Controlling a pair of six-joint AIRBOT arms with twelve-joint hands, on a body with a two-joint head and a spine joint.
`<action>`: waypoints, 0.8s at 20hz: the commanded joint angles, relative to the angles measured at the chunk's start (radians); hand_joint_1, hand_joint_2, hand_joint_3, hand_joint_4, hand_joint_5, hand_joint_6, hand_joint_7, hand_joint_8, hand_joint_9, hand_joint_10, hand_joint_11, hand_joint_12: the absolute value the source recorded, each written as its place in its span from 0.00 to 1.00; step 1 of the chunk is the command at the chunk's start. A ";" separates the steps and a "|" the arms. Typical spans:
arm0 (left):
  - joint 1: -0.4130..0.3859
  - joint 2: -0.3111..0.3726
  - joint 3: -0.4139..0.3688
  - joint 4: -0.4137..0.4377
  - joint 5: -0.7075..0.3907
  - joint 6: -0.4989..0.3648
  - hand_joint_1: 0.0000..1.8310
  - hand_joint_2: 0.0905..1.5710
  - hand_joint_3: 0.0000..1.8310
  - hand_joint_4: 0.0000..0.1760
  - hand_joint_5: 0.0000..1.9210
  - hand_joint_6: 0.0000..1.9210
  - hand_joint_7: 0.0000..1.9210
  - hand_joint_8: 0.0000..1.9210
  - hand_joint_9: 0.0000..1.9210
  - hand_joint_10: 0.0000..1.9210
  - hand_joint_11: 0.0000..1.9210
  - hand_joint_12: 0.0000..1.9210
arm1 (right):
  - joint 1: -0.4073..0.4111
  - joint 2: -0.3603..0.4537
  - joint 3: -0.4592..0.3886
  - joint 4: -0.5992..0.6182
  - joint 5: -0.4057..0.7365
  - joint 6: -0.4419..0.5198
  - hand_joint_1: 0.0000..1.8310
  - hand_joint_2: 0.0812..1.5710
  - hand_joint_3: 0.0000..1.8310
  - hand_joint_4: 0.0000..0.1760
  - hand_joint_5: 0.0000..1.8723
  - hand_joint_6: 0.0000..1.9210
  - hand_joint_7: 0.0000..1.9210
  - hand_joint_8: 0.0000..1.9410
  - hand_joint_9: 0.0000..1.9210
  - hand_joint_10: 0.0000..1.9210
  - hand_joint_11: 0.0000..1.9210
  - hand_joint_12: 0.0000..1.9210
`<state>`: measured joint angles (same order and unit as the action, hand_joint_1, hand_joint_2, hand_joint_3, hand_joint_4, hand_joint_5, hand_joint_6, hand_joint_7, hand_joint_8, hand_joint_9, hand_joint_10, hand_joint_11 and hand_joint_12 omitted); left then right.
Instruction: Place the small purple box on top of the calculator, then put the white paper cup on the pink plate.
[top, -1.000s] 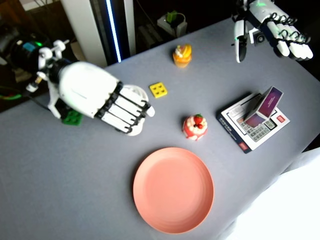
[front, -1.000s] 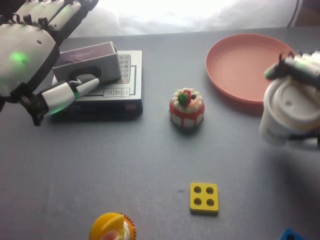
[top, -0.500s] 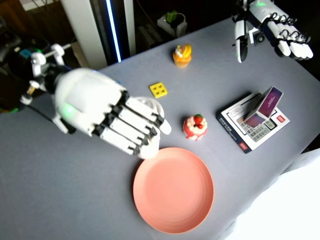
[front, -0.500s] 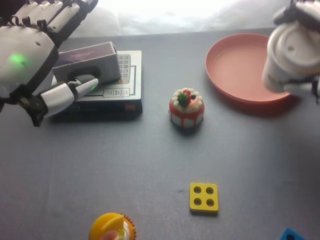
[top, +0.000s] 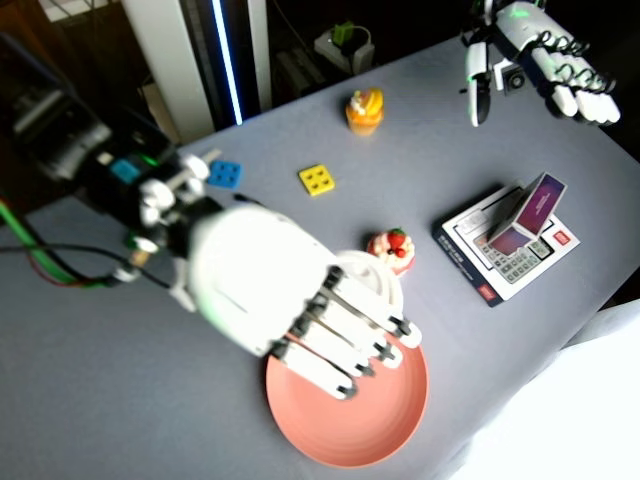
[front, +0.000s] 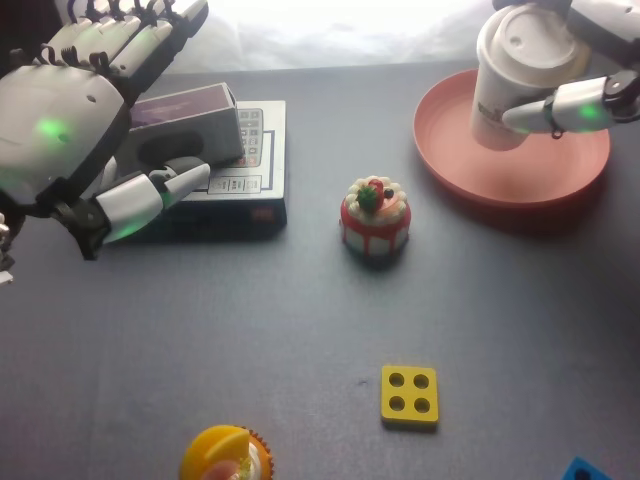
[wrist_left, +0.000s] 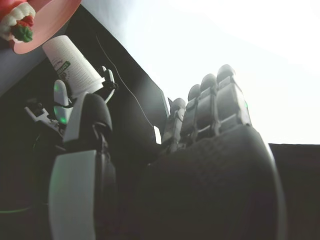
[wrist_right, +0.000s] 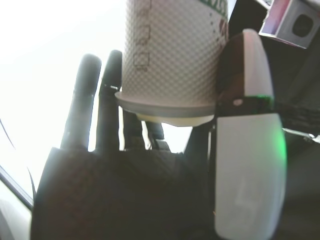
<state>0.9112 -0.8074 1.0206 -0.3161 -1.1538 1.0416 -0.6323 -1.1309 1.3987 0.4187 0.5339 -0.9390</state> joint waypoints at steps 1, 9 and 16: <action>-0.011 -0.006 0.003 0.020 -0.123 -0.005 0.44 0.76 0.00 0.36 0.00 0.00 0.00 0.00 0.00 0.00 0.00 0.00 | 0.016 -0.008 0.017 0.014 0.096 0.005 0.58 0.74 0.00 0.00 0.07 0.44 0.12 0.40 0.06 0.63 0.00 0.93; -0.010 -0.030 0.023 0.025 -0.134 -0.033 0.43 0.76 0.00 0.45 0.01 0.00 0.00 0.00 0.00 0.00 0.00 0.00 | 0.020 -0.079 0.127 0.162 -0.009 -0.048 0.59 0.75 0.00 0.00 0.08 0.32 0.09 0.20 0.06 0.58 0.00 0.87; -0.005 -0.031 0.024 0.020 -0.145 -0.038 0.44 0.76 0.00 0.36 0.00 0.00 0.00 0.00 0.00 0.00 0.00 0.00 | 0.019 -0.096 0.149 0.194 -0.043 -0.067 0.46 0.63 0.00 0.71 0.00 0.00 0.00 0.00 0.00 0.02 0.00 0.30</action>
<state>0.9154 -0.8337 1.0439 -0.3180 -1.1679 1.0046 -0.6319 -1.2263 1.5398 0.6178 0.3950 -1.0073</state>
